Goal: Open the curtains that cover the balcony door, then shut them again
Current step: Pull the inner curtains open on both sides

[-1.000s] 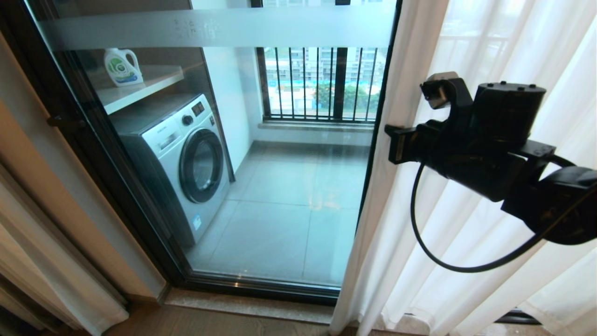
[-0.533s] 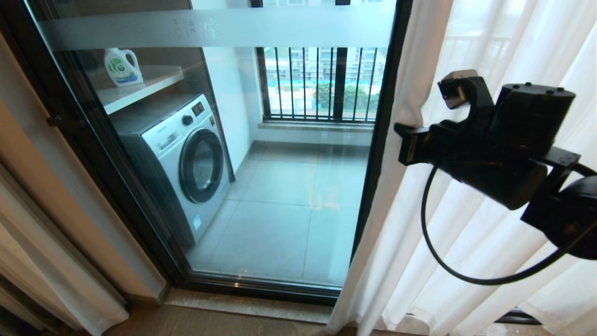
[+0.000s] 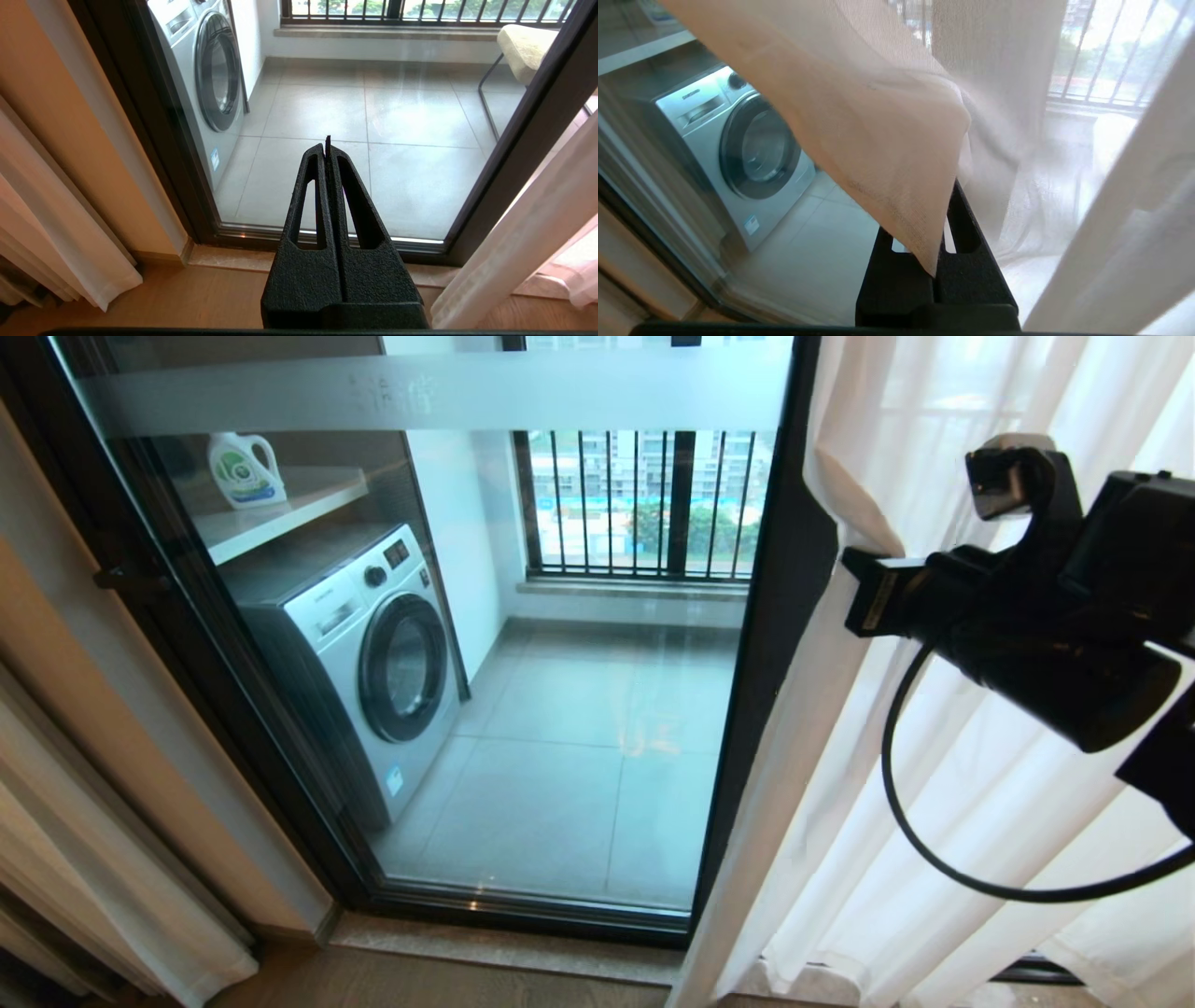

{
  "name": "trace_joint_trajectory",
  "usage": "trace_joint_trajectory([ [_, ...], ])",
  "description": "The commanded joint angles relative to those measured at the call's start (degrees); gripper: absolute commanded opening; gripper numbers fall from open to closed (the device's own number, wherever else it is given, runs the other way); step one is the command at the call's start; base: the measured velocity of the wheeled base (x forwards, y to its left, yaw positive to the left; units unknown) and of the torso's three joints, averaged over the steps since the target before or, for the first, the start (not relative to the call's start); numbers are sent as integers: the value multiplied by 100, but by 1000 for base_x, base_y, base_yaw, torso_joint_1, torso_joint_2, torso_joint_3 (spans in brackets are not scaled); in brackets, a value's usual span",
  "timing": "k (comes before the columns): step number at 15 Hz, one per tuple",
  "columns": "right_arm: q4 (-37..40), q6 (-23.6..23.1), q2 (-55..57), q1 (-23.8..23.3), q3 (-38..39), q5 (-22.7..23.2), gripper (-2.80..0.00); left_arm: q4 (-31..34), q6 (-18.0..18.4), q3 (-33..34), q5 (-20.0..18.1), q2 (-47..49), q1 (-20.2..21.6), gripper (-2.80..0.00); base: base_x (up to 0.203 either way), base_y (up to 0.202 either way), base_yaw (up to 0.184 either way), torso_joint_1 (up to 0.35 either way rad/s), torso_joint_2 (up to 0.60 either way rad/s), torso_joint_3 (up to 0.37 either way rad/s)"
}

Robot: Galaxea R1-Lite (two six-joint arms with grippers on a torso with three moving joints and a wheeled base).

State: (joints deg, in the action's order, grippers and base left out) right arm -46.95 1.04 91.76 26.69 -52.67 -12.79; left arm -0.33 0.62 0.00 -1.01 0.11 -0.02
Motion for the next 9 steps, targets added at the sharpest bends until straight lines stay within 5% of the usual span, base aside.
trace_joint_trajectory([
  [1, -149, 2, -134, -132, 195, -8, -280, -2, -5, 0, -4, -2, -3, -280, 0, 0, 0, 0, 0, 0],
  [9, -483, -170, -711, -457, 1166, -57, -280, -2, -9, 0, -5, -2, -5, -280, 0, 0, 0, 0, 0, 0],
])
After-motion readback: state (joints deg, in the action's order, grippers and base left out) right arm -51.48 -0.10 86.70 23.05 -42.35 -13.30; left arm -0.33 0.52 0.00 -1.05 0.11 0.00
